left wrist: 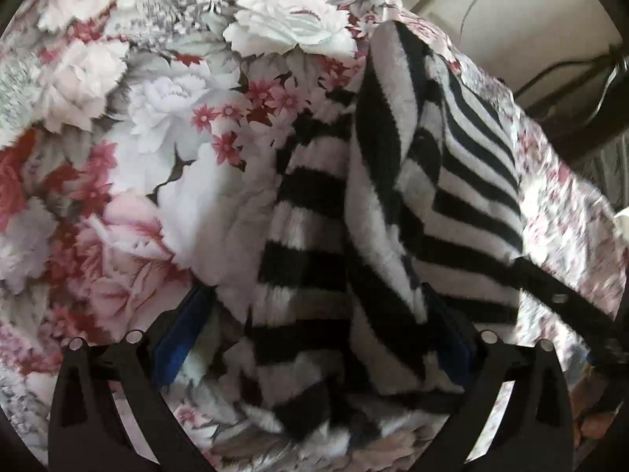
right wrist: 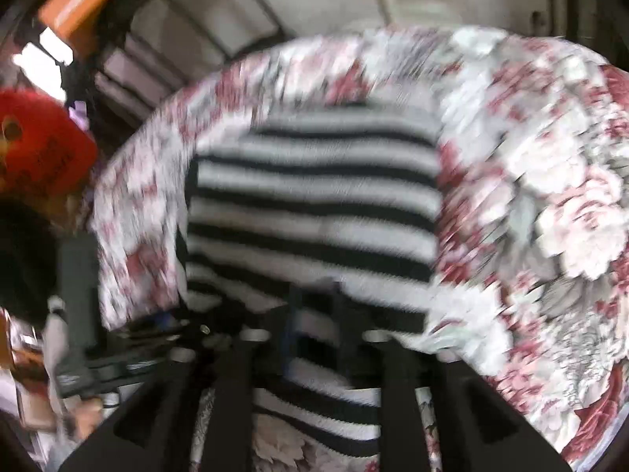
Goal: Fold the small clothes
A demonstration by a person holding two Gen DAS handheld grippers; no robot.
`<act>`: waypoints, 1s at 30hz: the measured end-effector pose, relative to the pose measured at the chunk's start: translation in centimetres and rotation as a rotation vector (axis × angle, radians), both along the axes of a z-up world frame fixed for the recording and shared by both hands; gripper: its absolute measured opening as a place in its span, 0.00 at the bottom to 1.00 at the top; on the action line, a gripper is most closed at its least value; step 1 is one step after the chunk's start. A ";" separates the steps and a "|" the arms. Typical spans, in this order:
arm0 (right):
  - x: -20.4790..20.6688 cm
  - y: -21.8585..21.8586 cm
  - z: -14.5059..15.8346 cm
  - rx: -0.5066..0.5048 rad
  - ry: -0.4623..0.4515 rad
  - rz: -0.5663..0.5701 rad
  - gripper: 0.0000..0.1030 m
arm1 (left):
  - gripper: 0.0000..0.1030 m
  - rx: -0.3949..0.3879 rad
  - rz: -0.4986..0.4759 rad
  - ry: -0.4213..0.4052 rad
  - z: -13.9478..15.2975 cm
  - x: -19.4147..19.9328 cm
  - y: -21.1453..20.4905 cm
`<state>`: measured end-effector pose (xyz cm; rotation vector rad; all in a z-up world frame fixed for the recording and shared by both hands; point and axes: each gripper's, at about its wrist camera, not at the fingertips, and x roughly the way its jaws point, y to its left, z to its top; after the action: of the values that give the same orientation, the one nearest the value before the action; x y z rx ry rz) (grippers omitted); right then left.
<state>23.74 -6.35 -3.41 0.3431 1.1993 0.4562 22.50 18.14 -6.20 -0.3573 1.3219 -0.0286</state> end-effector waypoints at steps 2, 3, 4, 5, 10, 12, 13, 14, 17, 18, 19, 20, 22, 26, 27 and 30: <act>0.4 -1.6 1.0 0.024 -0.046 -0.042 0.67 | 0.96 -0.034 -0.003 -0.020 -0.1 0.8 0.4; 0.8 -2.3 0.9 0.037 -0.045 -0.059 0.70 | 0.96 -0.043 -0.005 -0.023 -0.3 1.1 0.6; 1.1 -2.9 0.4 0.048 -0.031 -0.077 0.74 | 0.96 -0.050 -0.009 -0.025 -0.5 1.4 0.8; 1.3 -3.3 -0.2 0.059 -0.017 -0.091 0.76 | 0.96 -0.057 -0.019 -0.028 -0.6 1.7 0.9; 1.9 -3.8 -5.3 0.117 0.121 -0.121 0.83 | 0.96 -0.085 -0.042 -0.026 -0.9 2.1 1.4; 1.3 -3.8 -6.2 0.159 0.112 -0.137 0.86 | 0.96 -0.051 -0.085 -0.031 -0.9 1.7 0.8; 0.9 -3.6 -6.5 0.175 0.103 -0.141 0.85 | 0.96 -0.043 -0.100 -0.033 -0.9 1.4 0.7; 0.8 -3.3 -6.7 0.189 0.107 -0.131 0.70 | 0.96 -0.045 -0.128 -0.031 -0.9 1.2 0.3; 0.3 -2.4 -6.2 0.185 0.095 -0.109 0.58 | 0.66 -0.183 -0.185 -0.049 -0.6 0.8 -0.9; 0.3 -2.4 -5.7 0.168 0.082 -0.102 0.56 | 0.63 -0.170 -0.182 -0.057 -0.4 0.7 -1.2; 0.2 -2.4 -5.1 0.163 0.076 -0.096 0.51 | 0.59 -0.154 -0.188 -0.069 -0.1 0.6 -1.5; 0.4 -2.5 -4.7 0.176 0.074 -0.099 0.47 | 0.49 -0.153 -0.190 -0.083 0.3 0.4 -1.6; 0.2 -2.8 -3.4 0.200 0.067 -0.107 0.44 | 0.41 -0.184 -0.149 -0.101 1.2 0.0 -1.1; -1.2 -2.0 0.6 0.236 0.005 -0.078 0.41 | 0.37 -0.119 -0.152 -0.162 4.7 -2.1 -0.9; -2.0 -1.6 2.0 0.252 -0.018 -0.070 0.40 | 0.37 -0.106 -0.154 -0.175 5.6 -2.8 -0.7; -4.1 -0.2 4.7 0.297 -0.056 -0.043 0.40 | 0.37 -0.078 -0.129 -0.221 9.0 -5.3 0.6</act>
<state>19.62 -6.57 1.31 0.6056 1.0682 0.6045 17.16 18.70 2.84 -0.3248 1.1246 -0.2226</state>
